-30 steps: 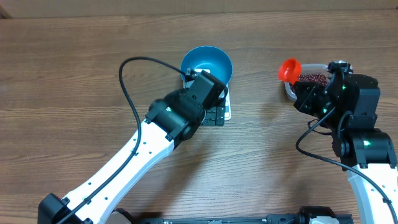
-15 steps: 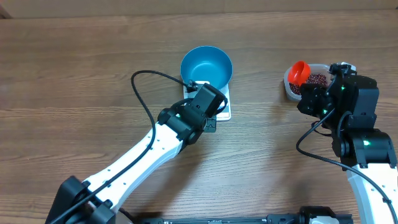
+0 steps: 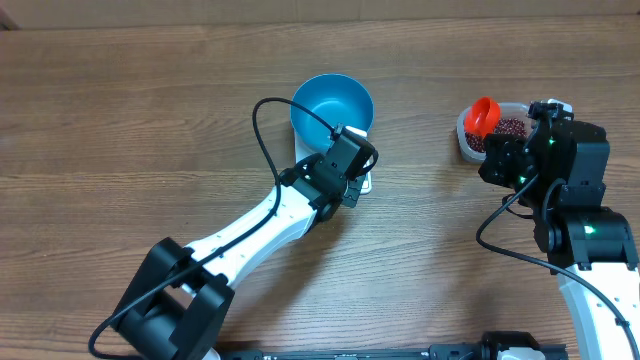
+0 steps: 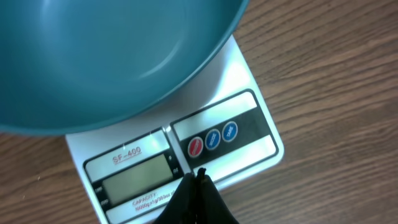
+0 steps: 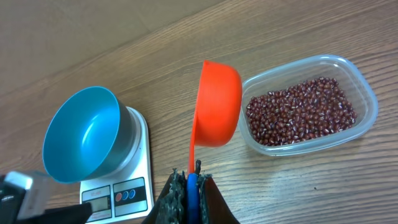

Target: Scoop item into bowl and weigh 150g on scale

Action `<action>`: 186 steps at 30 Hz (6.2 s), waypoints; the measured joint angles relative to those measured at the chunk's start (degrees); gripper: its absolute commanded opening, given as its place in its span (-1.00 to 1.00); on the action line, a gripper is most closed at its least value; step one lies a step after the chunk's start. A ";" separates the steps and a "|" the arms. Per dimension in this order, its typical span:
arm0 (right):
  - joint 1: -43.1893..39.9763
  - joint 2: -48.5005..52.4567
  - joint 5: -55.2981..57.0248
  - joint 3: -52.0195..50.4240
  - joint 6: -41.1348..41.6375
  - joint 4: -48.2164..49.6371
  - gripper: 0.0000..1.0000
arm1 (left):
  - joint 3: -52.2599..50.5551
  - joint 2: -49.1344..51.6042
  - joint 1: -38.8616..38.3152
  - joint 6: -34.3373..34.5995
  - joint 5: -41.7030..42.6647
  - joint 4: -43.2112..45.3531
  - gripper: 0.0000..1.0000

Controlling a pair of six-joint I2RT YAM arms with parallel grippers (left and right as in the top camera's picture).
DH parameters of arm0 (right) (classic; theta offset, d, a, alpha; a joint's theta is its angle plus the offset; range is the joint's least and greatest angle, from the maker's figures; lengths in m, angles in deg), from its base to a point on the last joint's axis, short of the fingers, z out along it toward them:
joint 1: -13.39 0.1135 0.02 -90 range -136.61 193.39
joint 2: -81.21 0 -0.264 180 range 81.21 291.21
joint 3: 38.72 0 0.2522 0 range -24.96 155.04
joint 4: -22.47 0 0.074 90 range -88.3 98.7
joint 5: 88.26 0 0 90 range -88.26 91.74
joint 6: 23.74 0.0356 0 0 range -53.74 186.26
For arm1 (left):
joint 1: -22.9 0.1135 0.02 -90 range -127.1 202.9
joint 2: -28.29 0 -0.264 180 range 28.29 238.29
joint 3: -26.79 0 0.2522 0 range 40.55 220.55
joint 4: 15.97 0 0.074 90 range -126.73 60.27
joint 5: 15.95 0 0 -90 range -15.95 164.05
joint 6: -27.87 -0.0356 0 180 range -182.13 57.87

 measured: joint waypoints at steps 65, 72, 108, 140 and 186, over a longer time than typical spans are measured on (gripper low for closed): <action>0.00 0.00 0.00 0.00 -0.22 -0.31 -0.93 | 0.07 9.77 1.95 -5.33 2.62 8.22 -0.92; -0.02 0.00 0.00 0.00 -0.20 -0.31 -0.93 | 1.99 8.94 1.81 -5.35 3.04 2.75 -0.92; -0.02 0.00 0.00 0.00 -1.33 -1.79 -0.93 | 9.33 6.84 1.36 -12.81 2.82 -8.46 -0.92; 0.00 0.00 0.00 0.00 -1.73 -1.84 -0.93 | 9.33 13.44 1.57 -12.85 0.22 -5.07 -0.91; -0.02 0.00 0.00 0.00 -1.68 -3.06 -0.93 | 19.50 -12.92 14.47 -19.63 12.92 -38.07 1.00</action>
